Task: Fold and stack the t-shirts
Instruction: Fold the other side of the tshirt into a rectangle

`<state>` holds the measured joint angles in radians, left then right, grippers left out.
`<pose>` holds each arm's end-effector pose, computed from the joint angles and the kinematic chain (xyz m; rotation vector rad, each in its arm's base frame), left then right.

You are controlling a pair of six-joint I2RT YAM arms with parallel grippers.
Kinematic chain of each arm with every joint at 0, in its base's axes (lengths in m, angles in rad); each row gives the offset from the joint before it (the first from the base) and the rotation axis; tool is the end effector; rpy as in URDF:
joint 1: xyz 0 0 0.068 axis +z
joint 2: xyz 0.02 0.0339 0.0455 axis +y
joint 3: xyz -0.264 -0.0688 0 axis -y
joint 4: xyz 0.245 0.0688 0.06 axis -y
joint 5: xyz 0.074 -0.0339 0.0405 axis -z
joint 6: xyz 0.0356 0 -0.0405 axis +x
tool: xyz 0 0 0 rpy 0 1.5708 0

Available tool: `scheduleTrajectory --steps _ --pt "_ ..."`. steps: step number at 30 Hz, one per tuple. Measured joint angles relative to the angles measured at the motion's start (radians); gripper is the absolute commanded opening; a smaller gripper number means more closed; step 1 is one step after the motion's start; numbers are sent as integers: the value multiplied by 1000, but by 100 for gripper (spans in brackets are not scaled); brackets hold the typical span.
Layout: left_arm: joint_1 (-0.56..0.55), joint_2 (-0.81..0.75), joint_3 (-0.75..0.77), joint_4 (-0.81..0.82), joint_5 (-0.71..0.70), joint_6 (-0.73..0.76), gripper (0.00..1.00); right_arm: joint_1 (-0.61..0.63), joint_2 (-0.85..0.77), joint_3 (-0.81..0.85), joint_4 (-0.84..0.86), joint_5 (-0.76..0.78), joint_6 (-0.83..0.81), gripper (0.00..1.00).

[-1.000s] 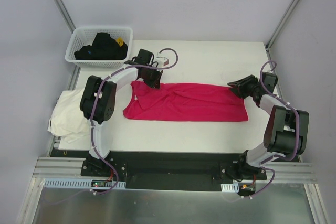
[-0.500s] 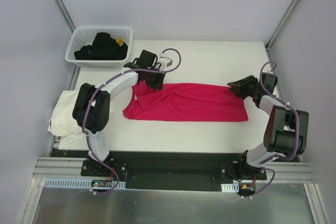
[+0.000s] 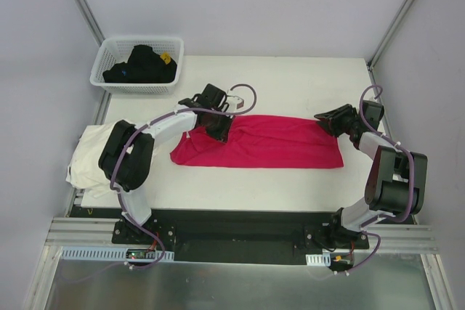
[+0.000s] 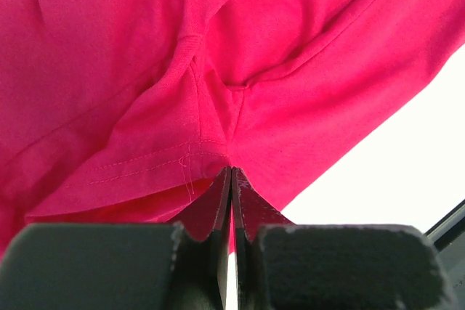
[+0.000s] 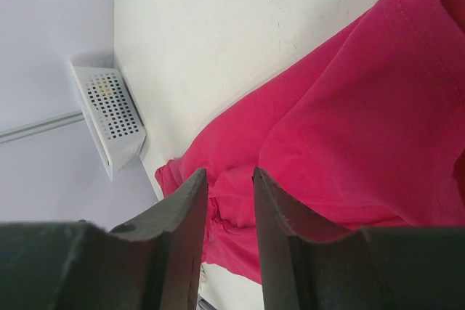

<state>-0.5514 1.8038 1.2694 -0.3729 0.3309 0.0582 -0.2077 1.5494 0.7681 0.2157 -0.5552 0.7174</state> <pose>0.3250 -0.2135 0.2124 0.8905 2.3497 -0.6172 0.3156 -0.0473 0.1916 0.6563 2.0688 0.8884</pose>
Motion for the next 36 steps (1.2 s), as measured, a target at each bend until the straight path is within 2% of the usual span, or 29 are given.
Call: scheduleTrajectory --steps 18,22,23,34,36 --pt "-119 -42 -61 -5 -63 -85 0 0 0 -16 13 -2 0 34" --pt "-123 -50 -66 -7 -130 -78 20 0 0 -18 13 -2 0 34" --pt "-123 -52 -66 -7 -146 -71 22 0 0 -19 14 -2 0 34" --pt "-122 -56 -16 -10 -337 10 29 0 0 -21 14 -3 0 34" --pt "-122 -56 -3 -8 -353 16 38 0 0 -21 14 -3 0 34"
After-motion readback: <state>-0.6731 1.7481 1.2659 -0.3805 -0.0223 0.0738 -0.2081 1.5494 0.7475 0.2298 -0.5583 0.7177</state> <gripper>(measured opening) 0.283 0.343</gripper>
